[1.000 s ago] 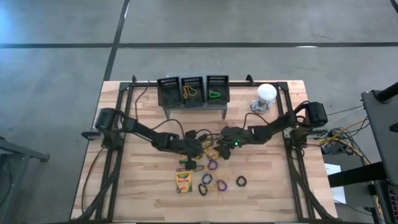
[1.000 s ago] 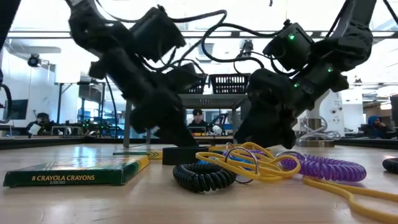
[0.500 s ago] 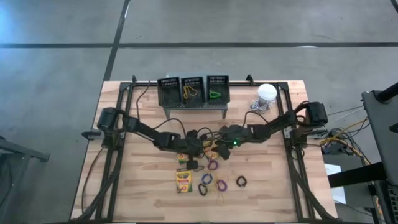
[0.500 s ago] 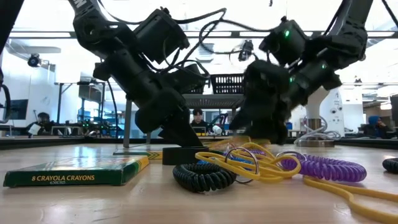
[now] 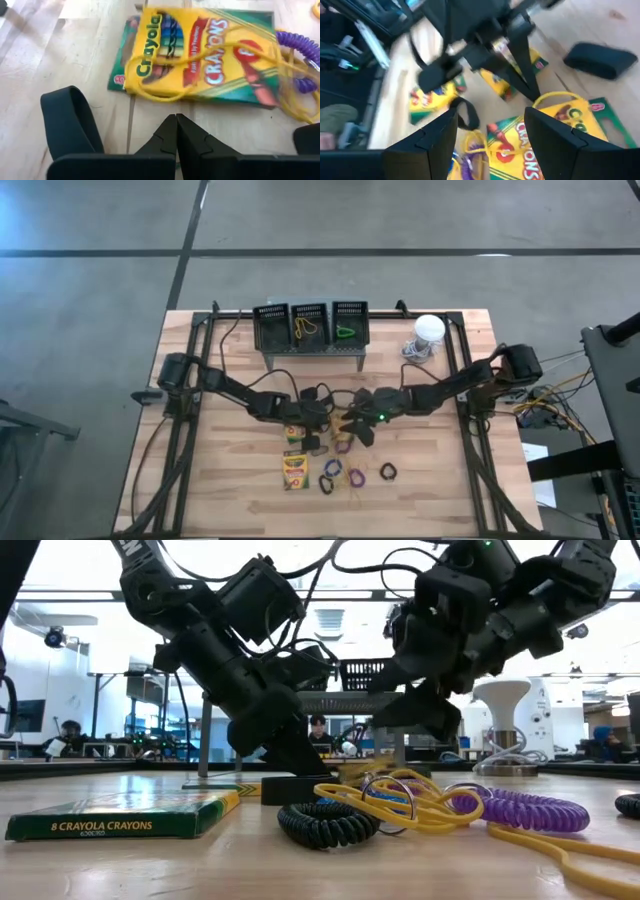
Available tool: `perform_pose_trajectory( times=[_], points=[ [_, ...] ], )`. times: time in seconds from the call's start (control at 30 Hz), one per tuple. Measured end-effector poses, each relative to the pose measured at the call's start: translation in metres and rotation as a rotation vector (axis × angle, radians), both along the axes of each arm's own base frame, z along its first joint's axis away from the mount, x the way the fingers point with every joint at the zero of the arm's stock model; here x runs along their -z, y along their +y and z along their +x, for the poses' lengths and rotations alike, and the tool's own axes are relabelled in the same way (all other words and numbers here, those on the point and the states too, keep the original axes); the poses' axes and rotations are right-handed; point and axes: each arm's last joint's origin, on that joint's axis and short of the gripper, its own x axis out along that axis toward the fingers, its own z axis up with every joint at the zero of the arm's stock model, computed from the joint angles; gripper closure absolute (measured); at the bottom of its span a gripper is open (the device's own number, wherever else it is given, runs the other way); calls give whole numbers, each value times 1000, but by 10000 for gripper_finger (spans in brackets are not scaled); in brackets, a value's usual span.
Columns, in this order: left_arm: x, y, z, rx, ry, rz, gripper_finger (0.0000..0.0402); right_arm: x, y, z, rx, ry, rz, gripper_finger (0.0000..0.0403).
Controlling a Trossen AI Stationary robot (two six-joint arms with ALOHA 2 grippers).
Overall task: Pick & Place Office Desk Supplies
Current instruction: Put the top left crayon box of into the left black bin
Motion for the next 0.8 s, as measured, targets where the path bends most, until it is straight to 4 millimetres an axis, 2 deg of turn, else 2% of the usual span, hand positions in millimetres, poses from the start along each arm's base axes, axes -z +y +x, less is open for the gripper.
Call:
perform_pose_trajectory(
  times=[0.13,0.23,0.33,0.47,0.63,0.8],
  points=[
    [0,0,0,0,-1,0,396,5,4,3,0,60,-22,177],
    [0,0,0,1,0,-1,396,-1,3,1,5,144,-54,177],
    [0,0,0,2,0,-1,396,-5,1,-7,77,267,-91,177],
    [0,0,0,4,2,-3,396,-4,2,-23,132,398,-58,177],
    [0,0,0,4,2,-2,396,9,16,-41,178,421,-33,177],
    [0,0,0,8,0,-3,396,24,26,-44,166,308,30,165]
  ],
)
